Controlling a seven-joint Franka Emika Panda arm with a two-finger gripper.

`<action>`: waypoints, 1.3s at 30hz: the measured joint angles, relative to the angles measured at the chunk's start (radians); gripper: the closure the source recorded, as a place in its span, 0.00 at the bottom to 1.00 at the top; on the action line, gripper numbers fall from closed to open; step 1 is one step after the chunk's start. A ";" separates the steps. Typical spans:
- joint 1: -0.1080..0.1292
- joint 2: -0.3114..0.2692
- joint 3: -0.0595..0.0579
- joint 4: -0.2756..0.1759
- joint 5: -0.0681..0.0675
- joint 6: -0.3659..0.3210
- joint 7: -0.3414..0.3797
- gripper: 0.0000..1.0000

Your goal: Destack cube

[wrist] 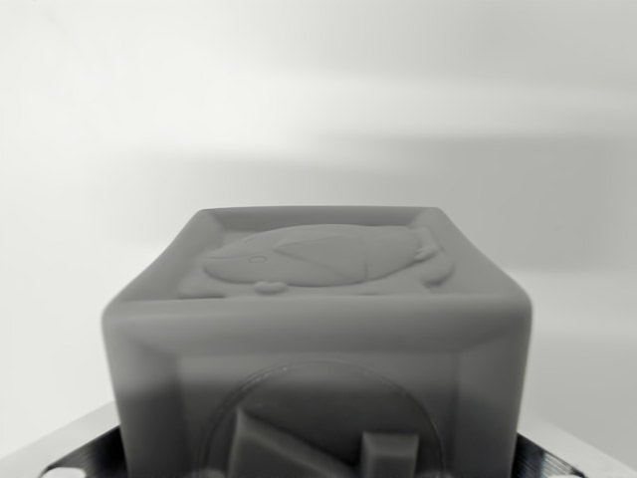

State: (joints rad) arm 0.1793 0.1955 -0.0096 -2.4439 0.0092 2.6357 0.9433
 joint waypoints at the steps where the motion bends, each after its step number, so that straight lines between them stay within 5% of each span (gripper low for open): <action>1: 0.002 0.001 0.000 0.000 0.000 0.001 0.003 1.00; 39: 0.146 0.067 0.004 0.034 -0.001 0.032 0.185 1.00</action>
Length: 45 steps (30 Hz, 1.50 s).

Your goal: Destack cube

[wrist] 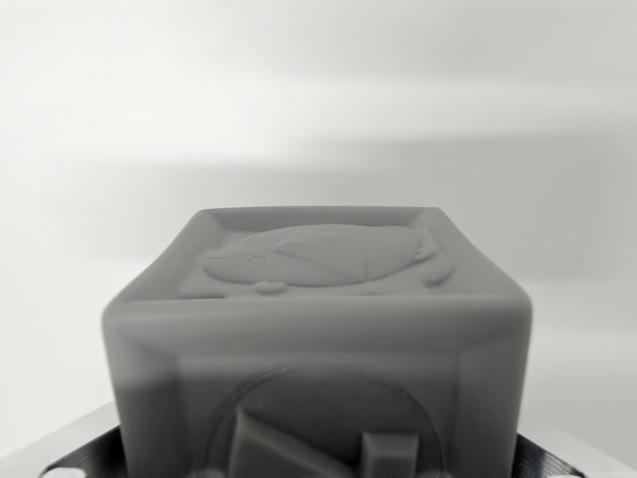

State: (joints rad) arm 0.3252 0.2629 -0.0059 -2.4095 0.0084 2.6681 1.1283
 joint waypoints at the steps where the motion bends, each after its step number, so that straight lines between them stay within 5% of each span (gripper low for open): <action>1: 0.004 0.002 0.000 0.001 0.000 0.001 0.005 1.00; 45: 0.157 0.098 0.000 0.087 0.000 0.011 0.194 1.00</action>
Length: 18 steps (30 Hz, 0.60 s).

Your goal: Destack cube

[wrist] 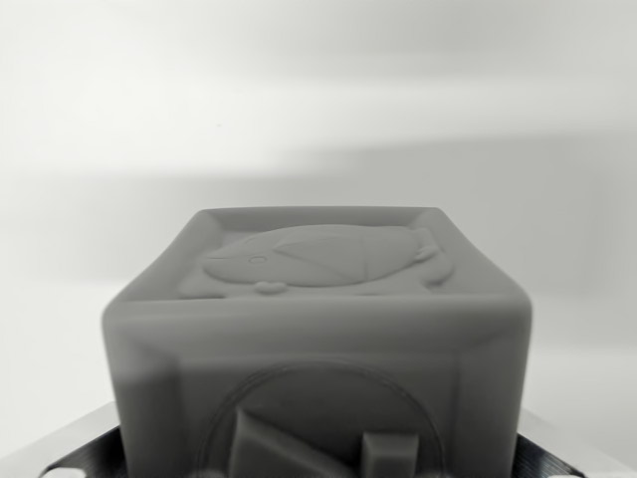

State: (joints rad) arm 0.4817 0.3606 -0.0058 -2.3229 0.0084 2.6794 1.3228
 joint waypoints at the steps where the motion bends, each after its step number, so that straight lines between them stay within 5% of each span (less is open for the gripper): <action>1: 0.004 0.003 0.000 0.003 0.000 0.000 0.005 1.00; 18: 0.010 0.116 -0.001 0.028 0.000 0.087 0.010 1.00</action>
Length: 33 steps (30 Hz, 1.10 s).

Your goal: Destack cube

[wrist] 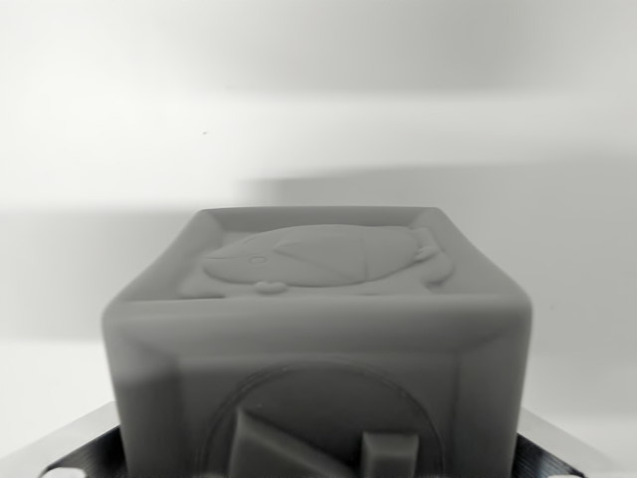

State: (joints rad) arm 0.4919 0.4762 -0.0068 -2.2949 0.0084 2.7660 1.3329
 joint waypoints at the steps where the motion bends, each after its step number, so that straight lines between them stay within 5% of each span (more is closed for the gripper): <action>1: 0.000 0.006 0.000 0.002 0.000 0.004 0.000 1.00; 19: 0.000 0.066 0.000 0.019 0.000 0.047 0.000 1.00; 20: 0.000 0.066 0.000 0.019 0.000 0.047 0.000 0.00; 33: 0.000 0.067 0.000 0.020 0.000 0.048 0.000 0.00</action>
State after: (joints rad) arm 0.4919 0.5432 -0.0067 -2.2751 0.0086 2.8142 1.3329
